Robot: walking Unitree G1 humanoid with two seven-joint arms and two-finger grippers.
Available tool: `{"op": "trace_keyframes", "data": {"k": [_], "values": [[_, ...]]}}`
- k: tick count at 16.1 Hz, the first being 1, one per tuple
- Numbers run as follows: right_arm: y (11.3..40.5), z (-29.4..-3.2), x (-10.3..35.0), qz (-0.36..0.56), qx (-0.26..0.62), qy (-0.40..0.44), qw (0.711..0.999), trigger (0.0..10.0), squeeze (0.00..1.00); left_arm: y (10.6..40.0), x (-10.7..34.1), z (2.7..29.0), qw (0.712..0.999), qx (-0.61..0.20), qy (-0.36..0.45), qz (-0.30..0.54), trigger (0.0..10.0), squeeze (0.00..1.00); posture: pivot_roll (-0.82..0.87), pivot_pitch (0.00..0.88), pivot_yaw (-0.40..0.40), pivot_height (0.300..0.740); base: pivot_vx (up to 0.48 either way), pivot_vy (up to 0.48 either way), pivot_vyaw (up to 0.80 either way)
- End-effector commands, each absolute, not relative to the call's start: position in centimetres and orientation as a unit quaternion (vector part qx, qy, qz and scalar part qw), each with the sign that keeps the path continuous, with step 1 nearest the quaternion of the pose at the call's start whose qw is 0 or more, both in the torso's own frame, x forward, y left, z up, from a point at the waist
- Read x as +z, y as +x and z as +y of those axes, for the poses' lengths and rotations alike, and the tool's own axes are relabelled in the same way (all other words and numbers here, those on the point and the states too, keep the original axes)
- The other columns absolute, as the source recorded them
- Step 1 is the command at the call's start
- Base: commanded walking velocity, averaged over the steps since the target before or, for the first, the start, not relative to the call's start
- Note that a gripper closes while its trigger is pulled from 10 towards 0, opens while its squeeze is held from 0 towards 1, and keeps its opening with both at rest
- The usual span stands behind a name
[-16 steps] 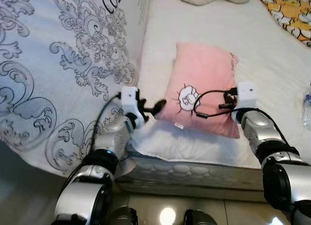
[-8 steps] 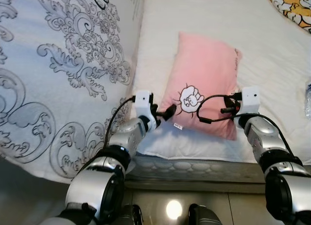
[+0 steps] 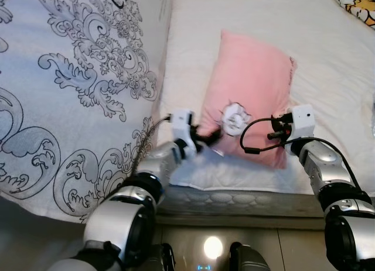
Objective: Clean up the room
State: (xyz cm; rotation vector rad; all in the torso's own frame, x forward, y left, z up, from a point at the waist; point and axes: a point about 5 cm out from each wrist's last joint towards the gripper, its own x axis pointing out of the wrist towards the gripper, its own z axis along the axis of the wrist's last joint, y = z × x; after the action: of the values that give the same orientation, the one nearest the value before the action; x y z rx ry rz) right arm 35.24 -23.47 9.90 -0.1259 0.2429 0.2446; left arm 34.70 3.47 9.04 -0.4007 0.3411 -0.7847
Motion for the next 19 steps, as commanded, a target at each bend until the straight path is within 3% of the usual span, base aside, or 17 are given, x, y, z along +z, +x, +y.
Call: {"op": "trace_keyframes", "data": {"k": [1,7,10,13,19], "values": [[35.0,-22.7,9.4,0.138,0.159,-0.078,0.975,10.0,0.0,33.2,8.2,2.0,0.849,-0.448,-0.211,0.185,0.0,0.0,-0.2,0.176,0.116,0.74,0.0,0.0,0.0],[35.2,-23.0,9.9,0.137,0.159,-0.079,0.975,10.0,0.0,32.9,7.9,2.0,0.847,-0.448,-0.221,0.182,0.0,0.0,-0.19,0.177,0.111,0.74,0.0,0.0,0.0],[35.3,-21.7,8.9,0.139,0.116,-0.018,0.983,10.0,0.0,33.5,7.6,3.8,0.871,-0.39,-0.25,0.161,0.0,0.0,-0.17,0.187,0.098,0.74,0.0,0.0,0.0],[35.4,-21.6,9.0,0.143,0.119,-0.021,0.982,10.0,0.0,34.3,8.1,5.1,0.861,-0.346,-0.337,0.157,0.0,0.0,-0.16,0.185,0.096,0.74,0.0,0.0,0.0],[38.3,-19.9,14.5,0.053,0.133,-0.073,0.987,10.0,0.0,36.9,13.3,6.4,0.874,-0.364,-0.319,0.054,0.0,0.0,-0.14,0.176,0.099,0.74,0.0,0.0,0.0]]}}
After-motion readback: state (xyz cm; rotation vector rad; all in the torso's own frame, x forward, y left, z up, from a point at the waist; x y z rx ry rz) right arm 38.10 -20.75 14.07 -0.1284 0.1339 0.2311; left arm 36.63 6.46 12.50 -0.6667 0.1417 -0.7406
